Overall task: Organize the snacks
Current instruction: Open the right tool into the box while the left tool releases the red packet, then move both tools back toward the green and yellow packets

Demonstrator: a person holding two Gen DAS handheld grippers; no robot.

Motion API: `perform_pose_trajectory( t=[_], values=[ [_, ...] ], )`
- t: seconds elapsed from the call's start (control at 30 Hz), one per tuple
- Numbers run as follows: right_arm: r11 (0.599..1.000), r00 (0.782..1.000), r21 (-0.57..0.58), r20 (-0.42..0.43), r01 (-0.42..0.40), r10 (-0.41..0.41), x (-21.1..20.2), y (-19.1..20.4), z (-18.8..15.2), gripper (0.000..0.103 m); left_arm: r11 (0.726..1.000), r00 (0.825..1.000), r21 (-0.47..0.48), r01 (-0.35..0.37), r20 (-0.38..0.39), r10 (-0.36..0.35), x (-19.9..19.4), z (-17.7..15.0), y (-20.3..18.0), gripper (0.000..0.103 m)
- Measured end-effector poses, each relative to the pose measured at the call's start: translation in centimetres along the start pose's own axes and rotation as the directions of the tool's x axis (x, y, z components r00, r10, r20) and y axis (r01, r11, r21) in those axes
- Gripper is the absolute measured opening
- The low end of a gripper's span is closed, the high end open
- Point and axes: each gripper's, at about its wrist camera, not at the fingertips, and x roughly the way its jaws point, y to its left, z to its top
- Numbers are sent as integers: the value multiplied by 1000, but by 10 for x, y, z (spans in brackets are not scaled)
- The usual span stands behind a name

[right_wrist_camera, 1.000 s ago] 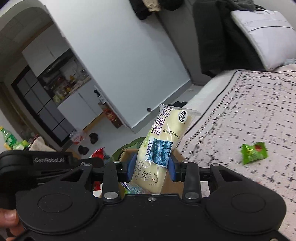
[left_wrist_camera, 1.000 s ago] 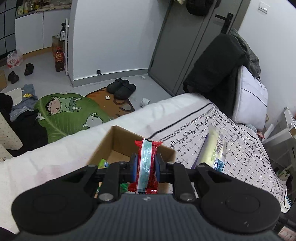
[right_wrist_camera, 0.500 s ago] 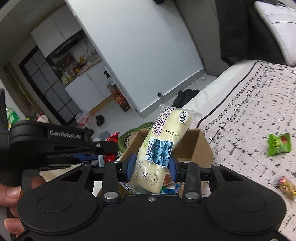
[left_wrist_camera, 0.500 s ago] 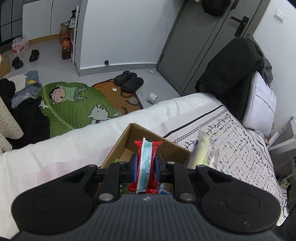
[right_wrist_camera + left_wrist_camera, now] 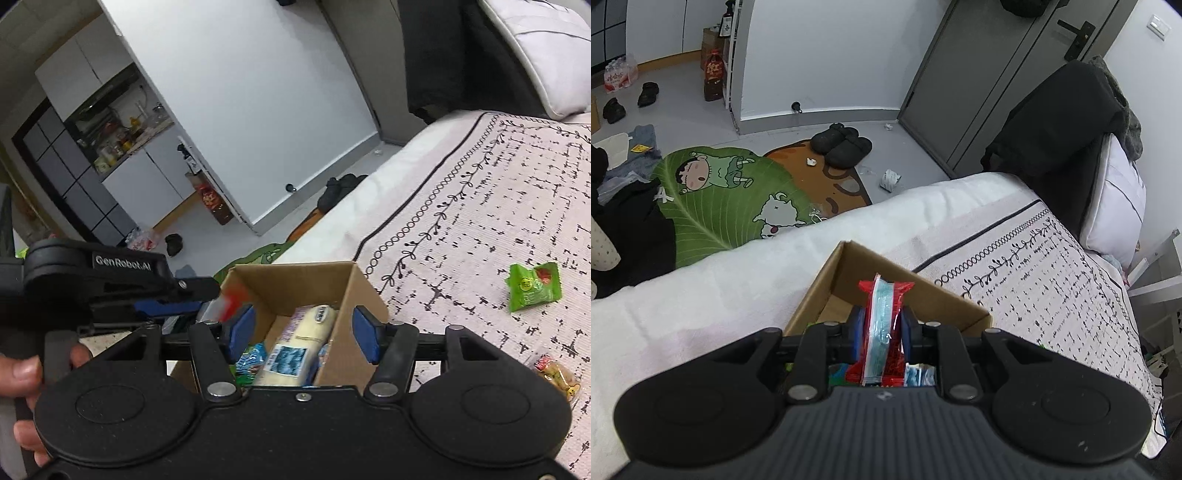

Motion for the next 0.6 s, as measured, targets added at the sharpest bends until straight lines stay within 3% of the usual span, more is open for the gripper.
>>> perform_pose_trajectory(
  t=[0.1, 0.23, 0.6],
  values=[
    [1000, 1000, 5, -2, 6, -6, -1, -3, 2, 60, 999, 999, 10, -33, 11, 32, 2, 4, -2, 27],
    [999, 1000, 23, -3, 24, -24, -8, -10, 3, 63, 999, 999, -12, -35, -2, 35, 4, 3, 0, 45],
    [988, 993, 93, -28, 120, -118, -34, -48, 2, 64, 998, 999, 48, -51, -17, 52, 1, -17, -25, 52]
  ],
)
